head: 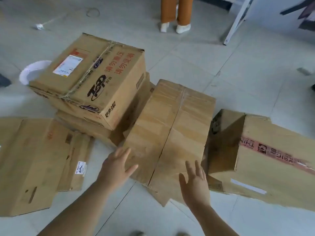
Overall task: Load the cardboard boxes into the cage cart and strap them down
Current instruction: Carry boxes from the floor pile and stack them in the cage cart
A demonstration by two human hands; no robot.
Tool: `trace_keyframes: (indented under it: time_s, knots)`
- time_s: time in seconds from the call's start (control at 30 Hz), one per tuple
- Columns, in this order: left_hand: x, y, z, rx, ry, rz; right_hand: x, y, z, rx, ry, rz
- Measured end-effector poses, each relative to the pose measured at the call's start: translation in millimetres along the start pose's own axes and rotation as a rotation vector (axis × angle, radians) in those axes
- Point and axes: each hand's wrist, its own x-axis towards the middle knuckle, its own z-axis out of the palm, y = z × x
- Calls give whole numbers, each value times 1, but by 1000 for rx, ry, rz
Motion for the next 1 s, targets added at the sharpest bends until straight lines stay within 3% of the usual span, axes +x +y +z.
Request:
trace_keyframes:
  time_s: [0.3,0.7,1.0]
  knots:
    - [70,-29,52,-68,-48,-48,47,26,78,122,178,120]
    - [85,-20,67,-36,129,-19,66,35,75,54,273,136]
    - [30,1,36,-65,122,-68,34,37,29,7,217,56]
